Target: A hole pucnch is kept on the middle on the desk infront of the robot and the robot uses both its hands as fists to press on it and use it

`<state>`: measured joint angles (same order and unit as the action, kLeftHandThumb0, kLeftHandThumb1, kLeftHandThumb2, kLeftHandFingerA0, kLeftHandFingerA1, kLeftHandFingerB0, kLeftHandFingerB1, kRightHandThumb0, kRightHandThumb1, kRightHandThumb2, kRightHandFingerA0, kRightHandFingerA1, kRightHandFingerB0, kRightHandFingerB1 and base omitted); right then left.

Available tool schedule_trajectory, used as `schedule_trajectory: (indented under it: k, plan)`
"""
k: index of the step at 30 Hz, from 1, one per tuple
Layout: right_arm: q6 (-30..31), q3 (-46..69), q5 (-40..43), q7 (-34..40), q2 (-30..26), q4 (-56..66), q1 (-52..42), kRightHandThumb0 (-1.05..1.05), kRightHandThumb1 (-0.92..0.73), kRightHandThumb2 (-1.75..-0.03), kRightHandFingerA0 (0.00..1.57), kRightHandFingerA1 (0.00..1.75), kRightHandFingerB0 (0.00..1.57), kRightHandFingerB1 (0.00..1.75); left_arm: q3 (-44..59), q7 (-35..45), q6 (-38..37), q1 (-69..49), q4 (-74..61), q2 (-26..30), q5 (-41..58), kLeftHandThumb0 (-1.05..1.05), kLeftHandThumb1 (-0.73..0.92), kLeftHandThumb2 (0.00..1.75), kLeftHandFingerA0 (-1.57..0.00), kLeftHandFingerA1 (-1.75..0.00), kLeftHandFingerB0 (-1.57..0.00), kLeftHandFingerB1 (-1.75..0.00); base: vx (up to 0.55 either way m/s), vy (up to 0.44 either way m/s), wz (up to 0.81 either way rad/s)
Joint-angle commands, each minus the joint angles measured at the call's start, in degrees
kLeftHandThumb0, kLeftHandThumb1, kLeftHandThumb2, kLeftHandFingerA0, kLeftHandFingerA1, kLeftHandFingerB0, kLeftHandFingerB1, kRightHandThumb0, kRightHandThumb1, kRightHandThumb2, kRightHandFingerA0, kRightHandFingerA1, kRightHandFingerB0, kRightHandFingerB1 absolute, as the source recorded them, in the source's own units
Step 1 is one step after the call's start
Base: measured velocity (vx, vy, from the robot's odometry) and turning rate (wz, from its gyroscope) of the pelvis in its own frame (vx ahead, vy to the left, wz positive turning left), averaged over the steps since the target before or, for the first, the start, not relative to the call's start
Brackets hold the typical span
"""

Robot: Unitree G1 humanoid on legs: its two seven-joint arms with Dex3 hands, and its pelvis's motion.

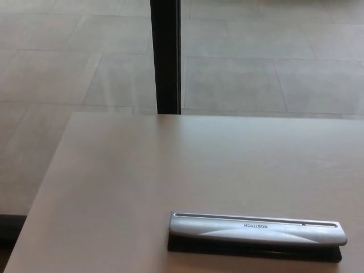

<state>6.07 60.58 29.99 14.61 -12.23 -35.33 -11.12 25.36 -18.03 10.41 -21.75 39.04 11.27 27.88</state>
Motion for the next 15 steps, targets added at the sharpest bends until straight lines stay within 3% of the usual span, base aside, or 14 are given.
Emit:
schedule_trajectory:
  k: [1, 2, 4, 6, 7, 9, 11, 13, 14, 15]
  plan:
    - [3.5, -3.5, 0.8, -0.4, 1.7, 2.7, -2.3, -0.53, -0.68, -0.59, 0.61, 0.6, 0.73, 0.72, 0.1, 6.0, 2.2, 1.7, 3.6, 0.9, -1.2, -0.44, 0.63, 0.61, -0.77, -0.58, -0.71, -0.55, 0.0, 0.0, 0.0]
    - [3.6, -4.1, 0.7, -0.8, 1.9, 3.0, -2.8, -0.53, -0.68, -0.6, 0.61, 0.6, 0.53, 0.53, -0.2, 6.4, 1.8, 1.3, 3.3, 0.9, -1.7, -0.48, 0.65, 0.6, -0.82, -0.59, -0.72, -0.55, 0.0, 0.0, 0.0]
    - [4.2, -5.7, 0.6, -1.3, 3.1, 5.4, -4.3, -0.55, -0.68, -0.6, 0.62, 0.64, 0.55, 0.58, -1.2, 6.9, 2.3, -0.7, -0.7, 0.3, -2.5, -0.48, 0.67, 0.6, -0.86, -0.6, -0.74, -0.58, 0.0, 0.0, 0.0]
    - [4.6, -6.8, 0.6, -2.4, 3.5, 6.7, -5.7, -0.56, -0.68, -0.61, 0.61, 0.64, 0.45, 0.52, -1.1, 7.2, 2.5, -0.7, -0.2, 0.5, -2.7, -0.46, 0.68, 0.6, -0.89, -0.61, -0.72, -0.55, 0.0, 0.0, 0.0]
    - [5.0, -7.0, 1.3, -2.3, 3.8, 7.2, -5.8, -0.56, -0.68, -0.61, 0.62, 0.61, 0.56, 0.58, -0.7, 7.5, 2.6, -0.8, -0.1, 0.4, -2.4, -0.47, 0.68, 0.6, -0.89, -0.6, -0.7, -0.55, 0.0, 0.0, 0.0]
    - [4.9, -7.4, 1.1, -1.9, 3.0, 5.4, -5.1, -0.57, -0.67, -0.59, 0.62, 0.59, 0.6, 0.58, -1.3, 6.7, 2.2, -0.8, 0.2, 0.5, -3.8, -0.49, 0.68, 0.61, -0.97, -0.62, -0.74, -0.57, 0.0, 0.0, 0.0]
    - [4.5, -7.7, 1.2, -3.2, 2.6, 4.4, -5.2, -0.54, -0.66, -0.59, 0.6, 0.58, 0.43, 0.54, -0.9, 5.9, 3.0, -0.2, 0.6, 0.6, -3.8, -0.5, 0.68, 0.6, -0.94, -0.59, -0.79, -0.58, 0.0, 0.0, 0.0]
    - [4.5, -7.8, 1.7, -4.1, 2.7, 4.4, -5.3, -0.51, -0.63, -0.57, 0.6, 0.59, 0.46, 0.55, -0.7, 6.2, 2.1, 0.3, 1.7, 0.7, -4.1, -0.51, 0.68, 0.61, -0.97, -0.62, -0.8, -0.58, 0.0, 0.0, 0.0]
    - [4.5, -7.9, 1.9, -4.6, 2.6, 4.2, -5.4, -0.48, -0.56, -0.57, 0.65, 0.64, 0.64, 0.63, -0.4, 7.0, 1.0, 0.0, 1.7, 0.4, -4.0, -0.51, 0.47, 0.92, -0.86, -0.76, -0.77, -0.73, 0.0, 0.0, 0.0]
    - [4.5, -8.1, 2.0, -4.9, 2.6, 4.1, -5.4, -0.48, -0.56, -0.57, 0.65, 0.64, 0.64, 0.63, 0.0, 8.0, -0.2, -0.2, 1.7, 0.1, -3.6, -0.51, 0.47, 0.92, -0.86, -0.76, -0.77, -0.73, 0.0, 0.0, 0.0]
